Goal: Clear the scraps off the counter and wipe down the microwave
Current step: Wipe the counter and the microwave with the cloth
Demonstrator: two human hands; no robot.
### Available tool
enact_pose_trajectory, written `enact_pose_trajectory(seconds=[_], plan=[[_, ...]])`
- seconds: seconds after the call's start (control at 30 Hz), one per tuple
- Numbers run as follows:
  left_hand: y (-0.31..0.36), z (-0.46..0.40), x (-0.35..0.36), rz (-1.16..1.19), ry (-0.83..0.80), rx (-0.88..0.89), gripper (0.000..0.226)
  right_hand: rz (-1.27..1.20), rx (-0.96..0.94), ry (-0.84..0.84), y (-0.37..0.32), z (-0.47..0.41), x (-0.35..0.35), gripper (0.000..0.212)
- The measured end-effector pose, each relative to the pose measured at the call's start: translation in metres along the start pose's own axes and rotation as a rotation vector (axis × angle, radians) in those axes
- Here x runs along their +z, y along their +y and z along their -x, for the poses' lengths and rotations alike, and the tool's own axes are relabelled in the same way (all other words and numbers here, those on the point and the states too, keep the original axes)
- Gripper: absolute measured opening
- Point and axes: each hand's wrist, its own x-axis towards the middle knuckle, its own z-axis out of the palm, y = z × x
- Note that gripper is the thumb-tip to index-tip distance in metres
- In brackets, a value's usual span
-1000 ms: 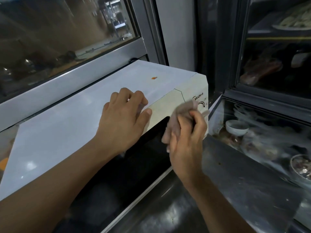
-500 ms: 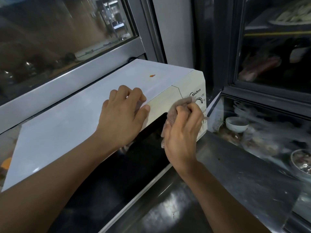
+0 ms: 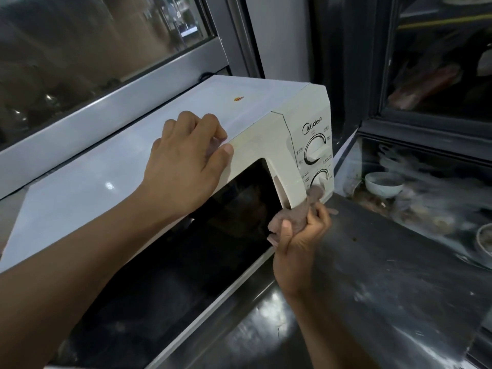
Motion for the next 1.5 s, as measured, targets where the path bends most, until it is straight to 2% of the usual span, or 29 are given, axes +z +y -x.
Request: enact_pose_trajectory(seconds=[0.13, 0.2, 0.37, 0.47, 0.63, 0.77, 0.93, 1.1, 1.23, 1.33, 1.4, 1.5], plan=[[0.001, 0.000, 0.000, -0.004, -0.001, -0.004, 0.044, -0.072, 0.137, -0.005, -0.014, 0.006, -0.003, 0.046], [0.002, 0.001, -0.001, -0.011, 0.002, -0.004, 0.044, -0.067, 0.129, -0.026, -0.028, 0.002, -0.007, 0.041], [0.001, 0.000, 0.000, -0.020, -0.014, -0.023, 0.044, 0.083, -0.246, -0.076, -0.079, -0.038, -0.007, 0.029], [-0.001, -0.001, 0.001, -0.011, -0.016, -0.031, 0.043, 0.205, -0.285, -0.054, -0.094, -0.049, 0.005, 0.031], [-0.002, -0.001, 0.002, 0.008, -0.004, -0.021, 0.041, 0.101, -0.217, -0.025, -0.048, -0.030, -0.003, 0.037], [-0.001, -0.001, 0.001, 0.032, -0.003, -0.025, 0.043, 0.030, -0.004, -0.151, -0.017, -0.006, -0.015, 0.052], [0.000, -0.001, -0.001, 0.030, -0.010, -0.030, 0.042, -0.013, 0.074, -0.201, -0.020, -0.008, -0.031, 0.042], [0.001, -0.001, -0.003, 0.028, -0.017, -0.042, 0.040, 0.066, -0.200, -0.097, -0.088, -0.038, -0.017, 0.036], [0.001, -0.001, -0.002, 0.015, -0.010, -0.033, 0.038, 0.135, -0.163, -0.071, -0.117, -0.042, -0.002, 0.038], [-0.002, -0.001, 0.000, 0.018, 0.002, -0.022, 0.038, 0.196, -0.227, -0.129, -0.115, -0.047, -0.003, 0.039], [-0.004, -0.001, 0.001, 0.025, 0.004, -0.013, 0.038, 0.227, -0.286, -0.158, -0.112, -0.071, -0.005, 0.044], [-0.005, -0.002, 0.001, 0.049, 0.003, -0.015, 0.041, 0.233, -0.265, -0.132, -0.100, -0.115, -0.012, 0.046]])
